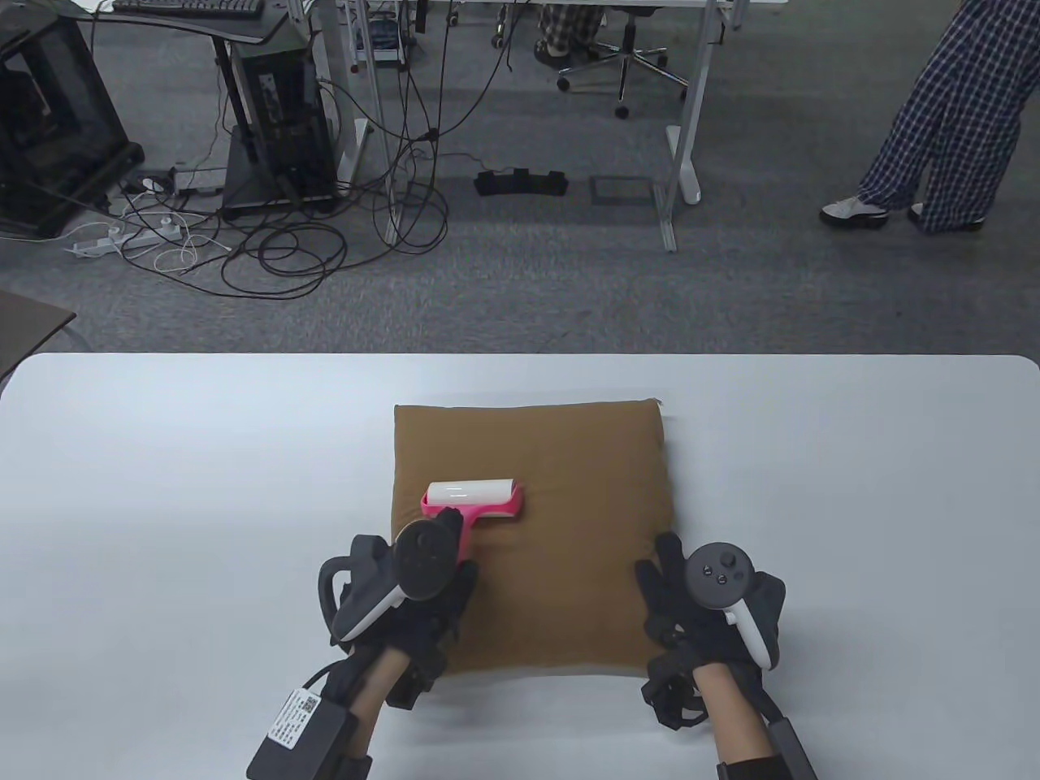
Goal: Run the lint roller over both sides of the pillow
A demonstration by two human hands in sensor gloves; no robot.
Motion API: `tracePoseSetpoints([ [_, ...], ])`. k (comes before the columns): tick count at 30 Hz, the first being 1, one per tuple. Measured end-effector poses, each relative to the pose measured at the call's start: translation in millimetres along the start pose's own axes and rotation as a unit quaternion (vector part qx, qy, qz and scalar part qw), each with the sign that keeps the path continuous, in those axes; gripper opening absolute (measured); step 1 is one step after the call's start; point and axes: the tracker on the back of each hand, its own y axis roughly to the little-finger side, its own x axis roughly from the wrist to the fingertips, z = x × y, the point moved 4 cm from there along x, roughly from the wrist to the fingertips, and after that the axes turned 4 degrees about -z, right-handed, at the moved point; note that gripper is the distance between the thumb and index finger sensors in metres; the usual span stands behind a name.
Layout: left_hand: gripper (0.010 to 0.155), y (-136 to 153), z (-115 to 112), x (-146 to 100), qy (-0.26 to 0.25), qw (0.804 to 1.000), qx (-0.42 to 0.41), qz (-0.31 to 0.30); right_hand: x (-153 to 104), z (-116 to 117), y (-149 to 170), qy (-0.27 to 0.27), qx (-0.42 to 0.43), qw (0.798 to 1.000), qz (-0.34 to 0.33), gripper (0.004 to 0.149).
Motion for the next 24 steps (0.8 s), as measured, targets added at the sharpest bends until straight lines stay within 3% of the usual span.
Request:
tracePoseSetpoints([
  [11, 0.067, 12, 7, -46, 0.042, 0.998, -0.027, -0.027, -3, 2, 1, 0.000, -0.004, 1.000, 0.000, 0.063],
  [17, 0.066, 16, 16, -56, 0.070, 0.995, -0.062, -0.040, -3, 2, 2, -0.001, -0.003, 1.000, 0.000, 0.063],
  [21, 0.061, 34, 39, -53, 0.028, 0.985, -0.166, -0.039, -3, 2, 3, -0.003, 0.002, 1.000, 0.003, 0.064],
  [24, 0.062, 53, 43, -45, -0.011, 0.977, -0.211, -0.016, -3, 2, 3, -0.005, 0.005, 1.000, 0.004, 0.063],
])
